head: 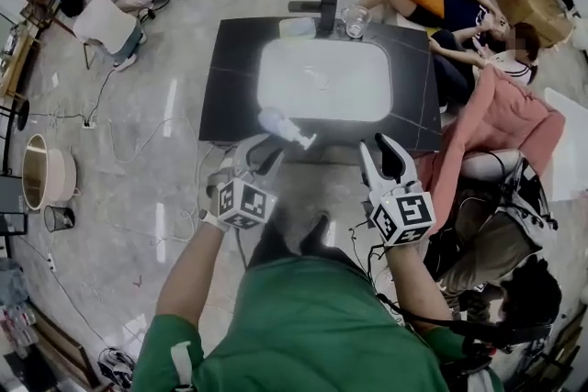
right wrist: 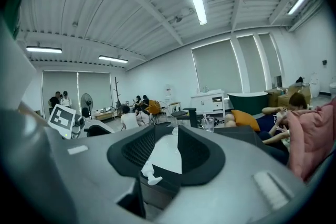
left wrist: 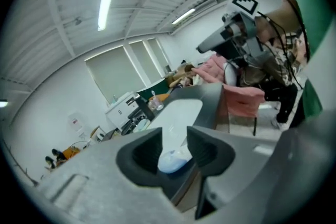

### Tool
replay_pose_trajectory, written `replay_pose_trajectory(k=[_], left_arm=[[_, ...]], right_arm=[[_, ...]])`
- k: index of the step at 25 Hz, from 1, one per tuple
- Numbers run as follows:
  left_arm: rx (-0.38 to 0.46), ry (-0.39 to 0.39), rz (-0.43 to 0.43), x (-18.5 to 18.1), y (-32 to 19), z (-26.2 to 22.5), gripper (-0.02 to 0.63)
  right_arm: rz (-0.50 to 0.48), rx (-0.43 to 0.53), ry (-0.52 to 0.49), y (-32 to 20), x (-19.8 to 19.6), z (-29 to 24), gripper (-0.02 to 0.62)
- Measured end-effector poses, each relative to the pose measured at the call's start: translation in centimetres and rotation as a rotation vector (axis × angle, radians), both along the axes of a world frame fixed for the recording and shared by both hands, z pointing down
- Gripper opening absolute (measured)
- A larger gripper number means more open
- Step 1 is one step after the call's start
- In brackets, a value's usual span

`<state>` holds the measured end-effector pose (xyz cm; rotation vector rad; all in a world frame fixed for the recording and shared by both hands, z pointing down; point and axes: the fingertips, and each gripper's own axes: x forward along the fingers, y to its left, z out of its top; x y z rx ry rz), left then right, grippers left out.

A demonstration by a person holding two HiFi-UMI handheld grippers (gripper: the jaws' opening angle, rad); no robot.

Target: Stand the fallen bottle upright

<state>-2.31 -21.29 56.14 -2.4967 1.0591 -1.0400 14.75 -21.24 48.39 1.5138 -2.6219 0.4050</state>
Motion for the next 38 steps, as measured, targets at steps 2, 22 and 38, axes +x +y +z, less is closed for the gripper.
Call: replay_pose_trajectory(k=[2, 22, 38], left_arm=[[-0.008, -0.062, 0.065, 1.0, -0.5, 1.5, 0.141], [-0.042, -0.725, 0.625, 6.2, -3.5, 18.1, 0.175], [-0.1, -0.799, 0.677, 6.7, -4.1, 20.1, 0.13]], right_arm=[[0.039, -0.008, 0.002, 0.1, 1.0, 0.2, 0.127], [0.417, -0.057, 0.02, 2.2, 8.1, 1.5, 0.127], [0.501, -0.088, 0.01, 3.2, 9.9, 1.8, 0.127]])
